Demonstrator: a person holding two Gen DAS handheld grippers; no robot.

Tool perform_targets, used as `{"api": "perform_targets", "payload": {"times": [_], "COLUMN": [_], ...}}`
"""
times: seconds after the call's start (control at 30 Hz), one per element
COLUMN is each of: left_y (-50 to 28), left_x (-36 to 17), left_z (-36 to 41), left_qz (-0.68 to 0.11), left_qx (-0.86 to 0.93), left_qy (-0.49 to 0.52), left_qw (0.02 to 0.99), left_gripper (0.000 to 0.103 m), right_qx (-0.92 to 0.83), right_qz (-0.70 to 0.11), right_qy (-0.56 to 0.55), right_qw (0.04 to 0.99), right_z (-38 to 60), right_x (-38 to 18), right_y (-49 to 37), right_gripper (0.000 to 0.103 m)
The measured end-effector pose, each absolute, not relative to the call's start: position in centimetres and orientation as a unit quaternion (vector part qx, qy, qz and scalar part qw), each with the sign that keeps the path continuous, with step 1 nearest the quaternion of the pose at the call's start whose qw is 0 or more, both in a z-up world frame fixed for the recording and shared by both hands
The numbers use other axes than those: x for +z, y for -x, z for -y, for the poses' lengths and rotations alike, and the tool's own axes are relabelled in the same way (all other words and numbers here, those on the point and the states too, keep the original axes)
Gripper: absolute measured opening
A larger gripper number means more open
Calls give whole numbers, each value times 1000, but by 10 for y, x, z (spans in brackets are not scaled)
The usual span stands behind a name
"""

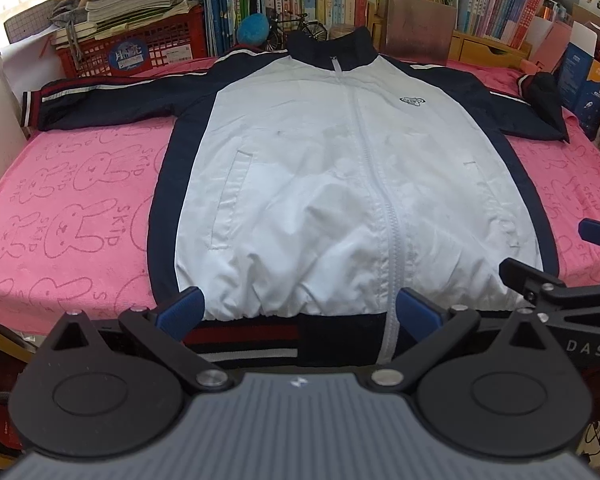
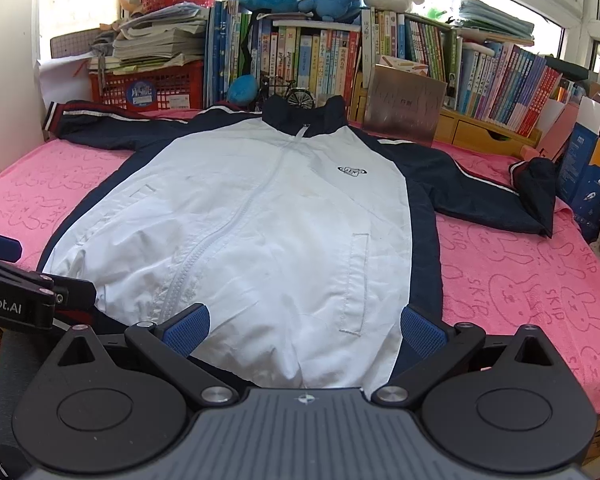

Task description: Fold clothes

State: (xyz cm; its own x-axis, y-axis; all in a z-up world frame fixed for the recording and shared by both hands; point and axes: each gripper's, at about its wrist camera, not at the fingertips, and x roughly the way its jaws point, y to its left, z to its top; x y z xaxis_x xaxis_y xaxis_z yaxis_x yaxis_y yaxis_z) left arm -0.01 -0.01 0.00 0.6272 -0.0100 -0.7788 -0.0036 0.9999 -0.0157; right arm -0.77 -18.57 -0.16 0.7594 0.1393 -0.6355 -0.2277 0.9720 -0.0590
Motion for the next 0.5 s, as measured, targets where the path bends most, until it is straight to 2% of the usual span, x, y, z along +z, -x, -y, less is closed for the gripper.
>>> {"api": "perform_targets", "payload": {"times": [0.5], "left_y": [3], "left_x": [-2], "left_z": [0], "left_qz": [-436], "left_qx": [-1], "left_qy": [-4], "left_qw": [900], "left_gripper": [103], "right_qx": [103], "right_qz": [-338], "right_qy": [90], "right_qw": [931], "right_z": [178], "right_x": [0], "right_y": [12], "right_gripper": [103]}}
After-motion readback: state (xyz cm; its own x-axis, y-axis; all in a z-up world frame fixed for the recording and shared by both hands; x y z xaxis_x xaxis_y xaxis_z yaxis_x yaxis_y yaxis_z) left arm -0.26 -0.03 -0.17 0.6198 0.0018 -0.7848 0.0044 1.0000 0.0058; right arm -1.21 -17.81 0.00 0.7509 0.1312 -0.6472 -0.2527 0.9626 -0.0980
